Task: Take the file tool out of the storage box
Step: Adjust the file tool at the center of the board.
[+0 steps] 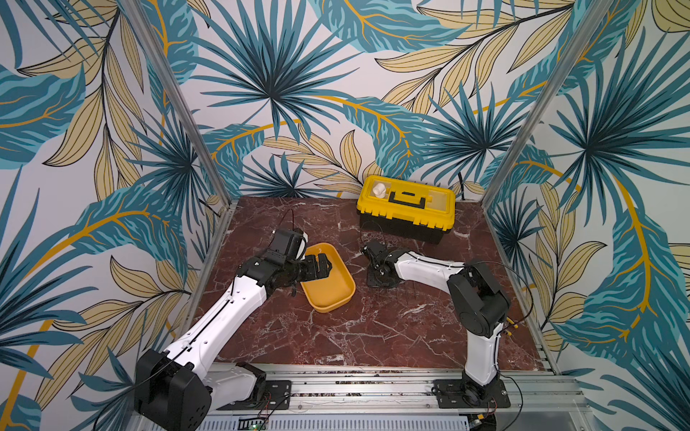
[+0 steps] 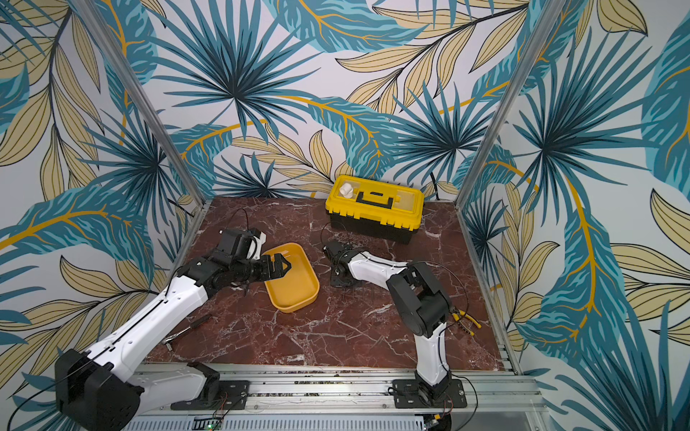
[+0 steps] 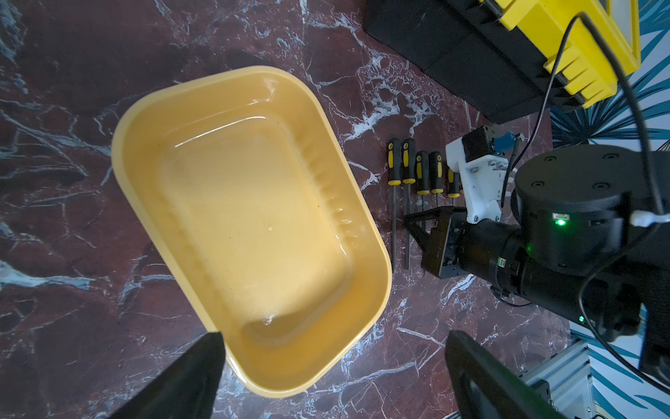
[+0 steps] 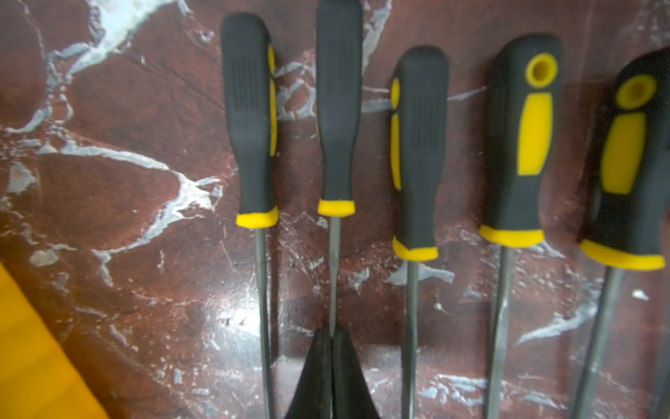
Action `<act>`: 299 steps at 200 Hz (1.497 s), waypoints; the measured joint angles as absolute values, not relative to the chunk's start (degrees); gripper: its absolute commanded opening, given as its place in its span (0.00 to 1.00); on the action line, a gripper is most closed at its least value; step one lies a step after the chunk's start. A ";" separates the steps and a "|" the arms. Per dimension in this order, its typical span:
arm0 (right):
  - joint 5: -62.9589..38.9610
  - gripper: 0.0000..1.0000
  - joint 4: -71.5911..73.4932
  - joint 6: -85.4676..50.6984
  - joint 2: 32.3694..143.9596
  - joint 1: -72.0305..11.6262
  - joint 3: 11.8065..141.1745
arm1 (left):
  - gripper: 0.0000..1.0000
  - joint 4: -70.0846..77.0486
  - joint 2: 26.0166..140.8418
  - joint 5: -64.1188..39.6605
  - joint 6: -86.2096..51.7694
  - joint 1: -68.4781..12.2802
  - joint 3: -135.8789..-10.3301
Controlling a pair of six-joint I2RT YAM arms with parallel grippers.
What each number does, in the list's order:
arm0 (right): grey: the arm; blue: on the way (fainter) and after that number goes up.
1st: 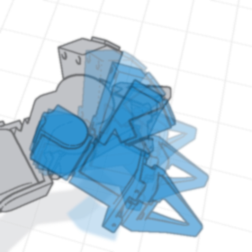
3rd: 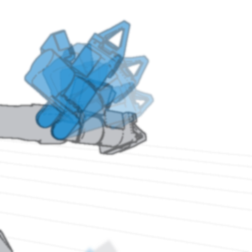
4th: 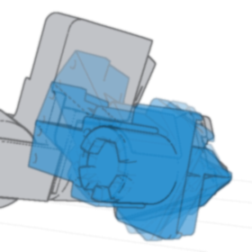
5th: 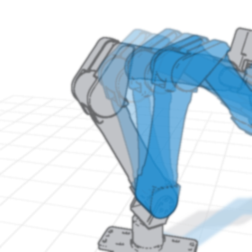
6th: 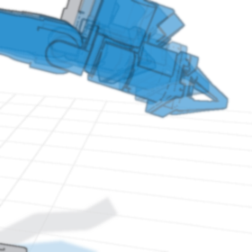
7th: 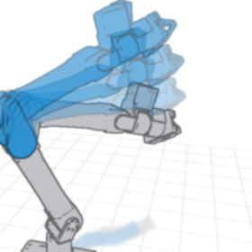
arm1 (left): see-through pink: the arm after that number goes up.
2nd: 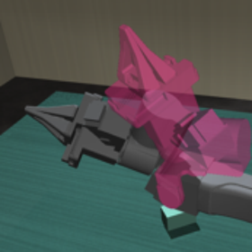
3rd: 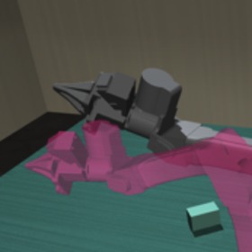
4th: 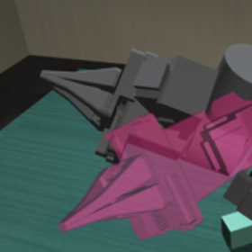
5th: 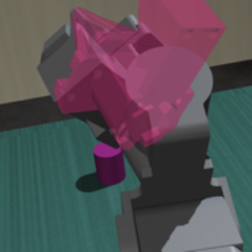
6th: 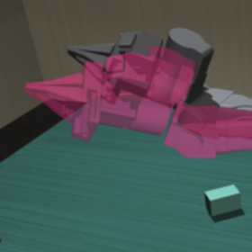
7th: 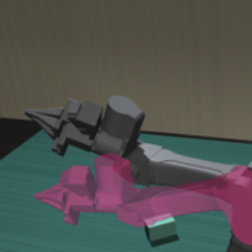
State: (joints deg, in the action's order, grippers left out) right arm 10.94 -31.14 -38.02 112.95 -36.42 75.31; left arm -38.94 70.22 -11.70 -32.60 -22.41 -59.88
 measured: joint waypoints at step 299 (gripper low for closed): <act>11.31 0.25 -32.38 -33.58 112.14 -36.69 74.85 | 1.00 -38.98 70.22 -11.75 -32.80 -22.41 -59.88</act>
